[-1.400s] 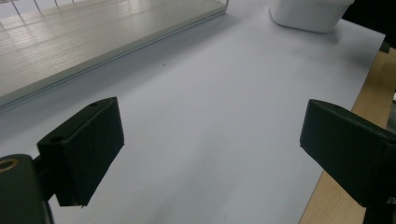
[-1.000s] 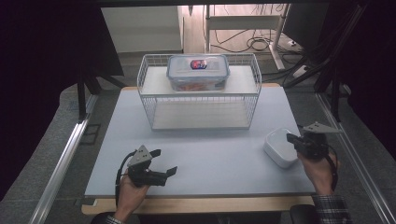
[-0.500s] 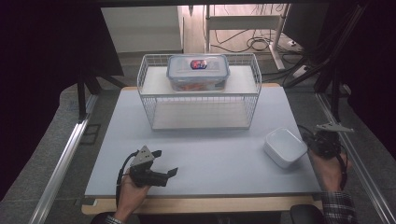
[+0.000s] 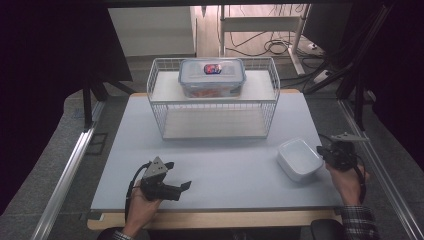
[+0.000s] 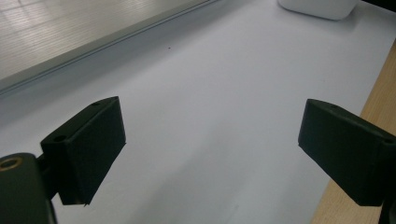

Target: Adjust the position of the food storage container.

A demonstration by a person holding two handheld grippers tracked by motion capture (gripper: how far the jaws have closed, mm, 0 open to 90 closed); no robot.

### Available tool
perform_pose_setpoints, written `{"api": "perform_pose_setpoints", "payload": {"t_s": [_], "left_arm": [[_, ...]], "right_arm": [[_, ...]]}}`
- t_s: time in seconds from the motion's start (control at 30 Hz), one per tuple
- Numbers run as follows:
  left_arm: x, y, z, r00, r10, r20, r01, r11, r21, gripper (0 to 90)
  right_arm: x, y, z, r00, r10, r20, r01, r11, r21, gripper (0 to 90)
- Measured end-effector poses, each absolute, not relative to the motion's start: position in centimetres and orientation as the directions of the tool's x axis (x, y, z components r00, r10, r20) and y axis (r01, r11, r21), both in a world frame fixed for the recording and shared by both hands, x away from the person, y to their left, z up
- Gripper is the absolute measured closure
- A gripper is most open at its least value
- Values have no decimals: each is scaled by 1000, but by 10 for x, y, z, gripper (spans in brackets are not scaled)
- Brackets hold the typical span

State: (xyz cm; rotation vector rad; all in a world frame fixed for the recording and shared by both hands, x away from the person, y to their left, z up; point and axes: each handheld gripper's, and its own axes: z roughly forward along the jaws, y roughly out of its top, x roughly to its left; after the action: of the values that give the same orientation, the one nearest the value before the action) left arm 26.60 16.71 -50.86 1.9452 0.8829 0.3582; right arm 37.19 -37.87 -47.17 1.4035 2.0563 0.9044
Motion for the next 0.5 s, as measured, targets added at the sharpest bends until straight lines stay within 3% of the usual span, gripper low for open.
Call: {"api": "perform_pose_setpoints", "payload": {"t_s": [0.17, 0.5], "left_arm": [[266, 166, -509, 701, 706, -102, 435, -309, 845, 71], [267, 164, -509, 707, 699, -110, 443, -317, 838, 73]], "right_arm": [[372, -345, -474, -450, 893, -15, 590, 309, 746, 895], [370, -298, -477, -560, 828, 26, 564, 358, 744, 895]]}}
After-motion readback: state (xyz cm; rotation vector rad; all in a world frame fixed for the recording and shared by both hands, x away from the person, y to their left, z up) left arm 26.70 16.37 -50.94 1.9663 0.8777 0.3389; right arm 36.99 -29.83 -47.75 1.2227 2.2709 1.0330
